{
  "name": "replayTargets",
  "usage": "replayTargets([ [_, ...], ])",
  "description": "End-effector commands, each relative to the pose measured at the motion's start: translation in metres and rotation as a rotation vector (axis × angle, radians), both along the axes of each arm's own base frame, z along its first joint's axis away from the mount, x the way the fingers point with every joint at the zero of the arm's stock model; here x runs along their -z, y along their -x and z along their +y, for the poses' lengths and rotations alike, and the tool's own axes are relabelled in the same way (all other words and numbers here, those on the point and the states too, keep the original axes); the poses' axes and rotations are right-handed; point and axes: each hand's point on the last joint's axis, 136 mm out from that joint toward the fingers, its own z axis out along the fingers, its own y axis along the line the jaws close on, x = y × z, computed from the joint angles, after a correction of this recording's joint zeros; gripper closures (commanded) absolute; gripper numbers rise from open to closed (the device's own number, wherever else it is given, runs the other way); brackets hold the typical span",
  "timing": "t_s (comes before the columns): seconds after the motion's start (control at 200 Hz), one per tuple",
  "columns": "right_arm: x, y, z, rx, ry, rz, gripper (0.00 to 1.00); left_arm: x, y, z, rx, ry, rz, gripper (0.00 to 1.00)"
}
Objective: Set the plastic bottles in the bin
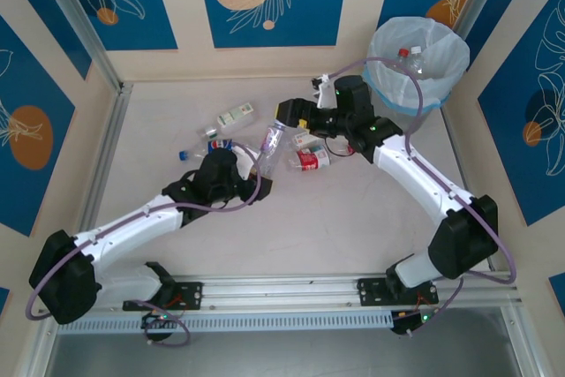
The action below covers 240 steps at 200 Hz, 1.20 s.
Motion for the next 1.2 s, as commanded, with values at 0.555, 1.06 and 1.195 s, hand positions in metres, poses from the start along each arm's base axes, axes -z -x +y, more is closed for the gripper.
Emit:
replayTargets([
  [0.555,0.013,0.030,0.044,-0.228,-0.013,0.028,0.33,-0.030,0.005,-0.016,0.031,0.176,-0.047,0.61],
  [1.06,0.012,0.035,0.039,-0.224,-0.014,-0.034,0.55,-0.029,0.009,-0.020,0.061,0.187,-0.032,0.58],
  [1.195,0.013,0.034,0.034,-0.199,-0.002,-0.054,0.59,-0.029,0.011,-0.021,0.067,0.190,-0.023,0.56],
])
